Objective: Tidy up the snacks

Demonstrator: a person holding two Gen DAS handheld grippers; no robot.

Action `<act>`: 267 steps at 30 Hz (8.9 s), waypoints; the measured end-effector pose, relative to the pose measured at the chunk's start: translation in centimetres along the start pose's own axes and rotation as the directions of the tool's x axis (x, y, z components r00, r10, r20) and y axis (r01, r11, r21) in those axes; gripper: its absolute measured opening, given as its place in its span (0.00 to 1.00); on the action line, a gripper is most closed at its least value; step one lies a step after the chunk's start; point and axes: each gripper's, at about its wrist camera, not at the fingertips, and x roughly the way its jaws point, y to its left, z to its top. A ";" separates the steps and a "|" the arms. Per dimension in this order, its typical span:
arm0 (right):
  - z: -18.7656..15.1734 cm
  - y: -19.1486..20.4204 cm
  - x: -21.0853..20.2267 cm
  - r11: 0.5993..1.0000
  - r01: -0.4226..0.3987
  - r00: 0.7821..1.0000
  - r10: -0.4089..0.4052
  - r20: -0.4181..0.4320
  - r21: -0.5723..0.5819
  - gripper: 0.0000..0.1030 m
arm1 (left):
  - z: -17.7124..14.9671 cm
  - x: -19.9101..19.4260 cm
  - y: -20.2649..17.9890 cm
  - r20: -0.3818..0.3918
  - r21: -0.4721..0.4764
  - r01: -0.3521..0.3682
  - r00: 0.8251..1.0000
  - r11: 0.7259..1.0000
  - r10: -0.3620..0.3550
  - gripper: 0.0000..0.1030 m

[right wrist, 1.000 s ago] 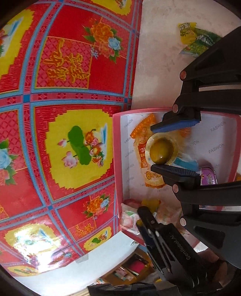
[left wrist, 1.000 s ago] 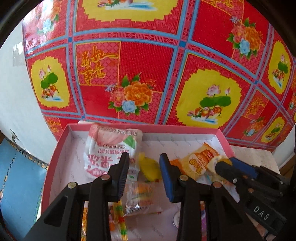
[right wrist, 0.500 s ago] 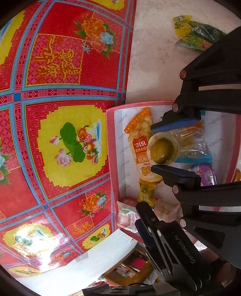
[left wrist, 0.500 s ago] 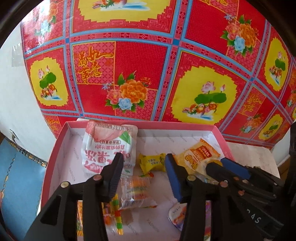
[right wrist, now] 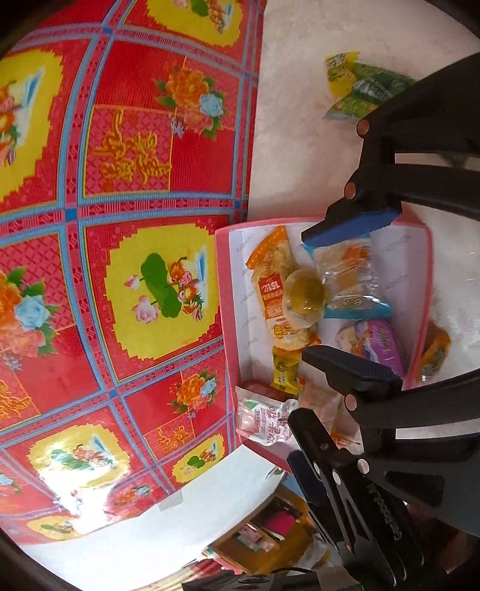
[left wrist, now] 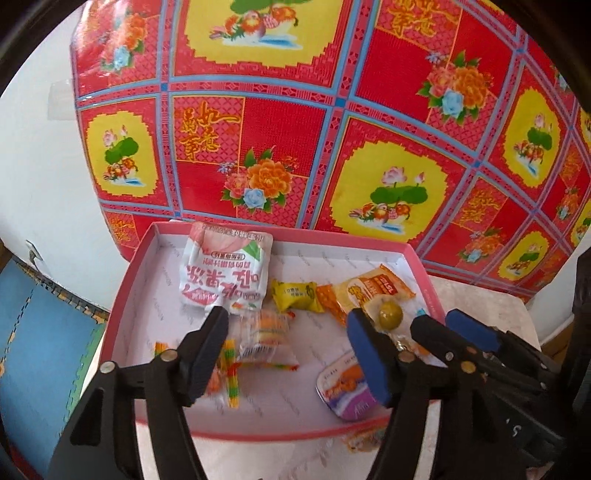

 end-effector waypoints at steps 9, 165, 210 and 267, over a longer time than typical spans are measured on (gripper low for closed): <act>-1.9 -0.1 -1.9 1.000 -0.006 1.000 0.006 -0.022 0.003 0.57 | -1.8 -2.4 -0.4 -0.012 0.006 -0.027 1.000 1.000 0.027 0.73; -7.2 -6.4 -2.1 0.986 0.166 0.985 -0.165 -0.056 0.024 0.61 | -11.1 -0.5 -2.4 -0.057 0.046 -0.056 0.997 0.997 0.058 0.32; -8.6 -4.3 -5.4 0.998 0.029 0.999 -0.031 -0.027 -0.059 0.45 | -11.8 -4.1 0.1 -0.112 0.026 0.065 0.992 0.998 -0.061 0.53; -6.2 -4.6 -4.7 0.984 0.166 0.986 -0.167 -0.006 -0.070 0.36 | -10.8 -4.1 -0.9 -0.040 0.089 -0.010 0.999 0.996 0.013 0.37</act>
